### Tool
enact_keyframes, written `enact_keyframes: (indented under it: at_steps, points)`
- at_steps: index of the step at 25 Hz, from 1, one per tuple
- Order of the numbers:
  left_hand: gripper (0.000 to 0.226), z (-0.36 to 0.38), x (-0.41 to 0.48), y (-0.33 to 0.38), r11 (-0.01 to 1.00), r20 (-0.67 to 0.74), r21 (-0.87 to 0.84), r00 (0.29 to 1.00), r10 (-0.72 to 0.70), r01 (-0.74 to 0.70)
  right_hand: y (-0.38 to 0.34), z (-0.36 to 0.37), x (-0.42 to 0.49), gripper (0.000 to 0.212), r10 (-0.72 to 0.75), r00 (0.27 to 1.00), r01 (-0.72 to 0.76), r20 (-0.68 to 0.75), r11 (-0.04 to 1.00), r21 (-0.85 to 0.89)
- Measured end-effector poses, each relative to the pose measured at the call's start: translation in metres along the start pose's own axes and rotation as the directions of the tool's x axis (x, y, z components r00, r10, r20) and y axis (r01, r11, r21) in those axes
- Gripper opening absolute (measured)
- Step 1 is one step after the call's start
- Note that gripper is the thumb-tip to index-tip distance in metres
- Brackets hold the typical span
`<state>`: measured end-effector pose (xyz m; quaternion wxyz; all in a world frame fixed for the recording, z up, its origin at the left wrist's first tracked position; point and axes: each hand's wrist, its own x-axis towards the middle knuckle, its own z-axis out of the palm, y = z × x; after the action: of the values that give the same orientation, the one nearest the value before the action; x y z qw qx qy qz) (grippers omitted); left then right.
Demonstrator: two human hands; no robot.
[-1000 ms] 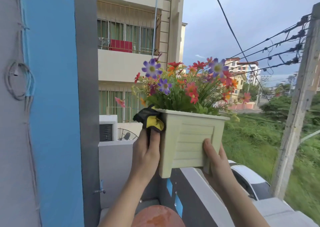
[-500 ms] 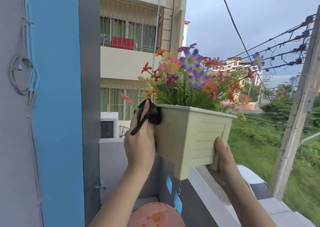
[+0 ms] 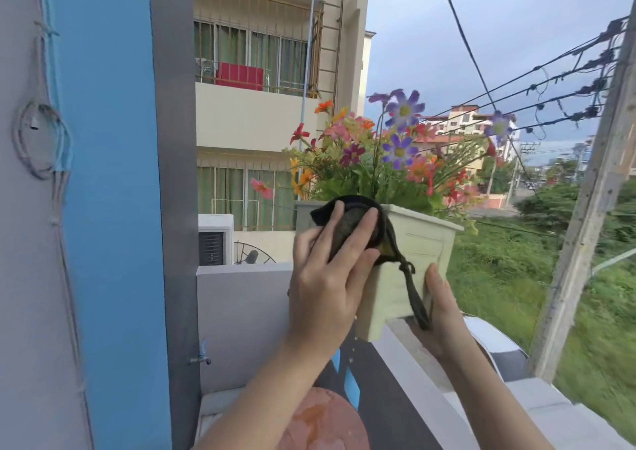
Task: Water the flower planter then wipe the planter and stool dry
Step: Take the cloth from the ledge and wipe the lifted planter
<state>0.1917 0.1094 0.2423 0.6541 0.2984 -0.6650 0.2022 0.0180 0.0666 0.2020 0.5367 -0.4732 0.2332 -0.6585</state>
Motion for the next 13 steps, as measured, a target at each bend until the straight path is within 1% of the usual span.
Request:
enact_keyframes:
  at_steps: [3,4,5,6,7,8,9,10,11,12,13]
  points:
    - [0.039,0.001,0.009,-0.011,0.996,-0.036,0.059,0.997,-0.064,0.066,-0.001,0.003,-0.002,0.108,0.026,1.0,-0.026,0.004,0.999,0.042]
    - [0.038,0.001,0.01,-0.018,0.994,-0.047,0.039,0.994,-0.097,0.099,-0.002,0.005,-0.002,0.107,0.026,1.0,-0.026,0.006,0.998,0.064]
    - [0.041,0.0,0.011,-0.023,0.987,-0.055,-0.013,0.985,-0.162,0.162,-0.002,0.006,-0.003,0.107,0.023,1.0,-0.024,0.007,0.996,0.088]
    - [0.043,-0.002,0.012,-0.026,0.96,-0.058,-0.082,0.96,-0.273,0.268,-0.004,0.007,-0.004,0.107,0.018,1.0,-0.019,0.009,0.994,0.107]
    - [0.041,-0.005,0.012,-0.027,0.901,-0.035,-0.146,0.908,-0.418,0.409,-0.005,0.008,-0.004,0.107,0.012,1.0,-0.013,0.006,0.993,0.118]
    - [0.034,-0.007,0.012,-0.027,0.816,0.018,-0.201,0.835,-0.551,0.542,-0.006,0.008,-0.004,0.109,0.007,1.0,-0.008,0.007,0.993,0.118]
    - [0.03,-0.01,0.011,-0.023,0.727,0.088,-0.235,0.758,-0.646,0.646,-0.007,0.009,-0.003,0.11,0.002,1.0,-0.003,0.005,0.993,0.114]
    - [0.028,-0.011,0.007,-0.025,0.666,0.158,-0.25,0.708,-0.688,0.703,-0.008,0.009,-0.004,0.11,0.0,1.0,0.0,0.004,0.994,0.109]
    - [0.029,-0.013,0.002,-0.028,0.62,0.242,-0.259,0.671,-0.701,0.741,-0.009,0.009,-0.004,0.109,-0.001,1.0,0.0,0.012,0.994,0.108]
    - [0.037,-0.016,-0.003,-0.032,0.576,0.334,-0.266,0.635,-0.697,0.773,-0.008,0.009,-0.004,0.104,-0.002,1.0,-0.001,0.028,0.994,0.105]
    - [0.05,-0.019,-0.007,-0.037,0.537,0.421,-0.274,0.602,-0.679,0.798,-0.009,0.008,-0.005,0.098,-0.004,0.999,-0.001,0.048,0.995,0.1]
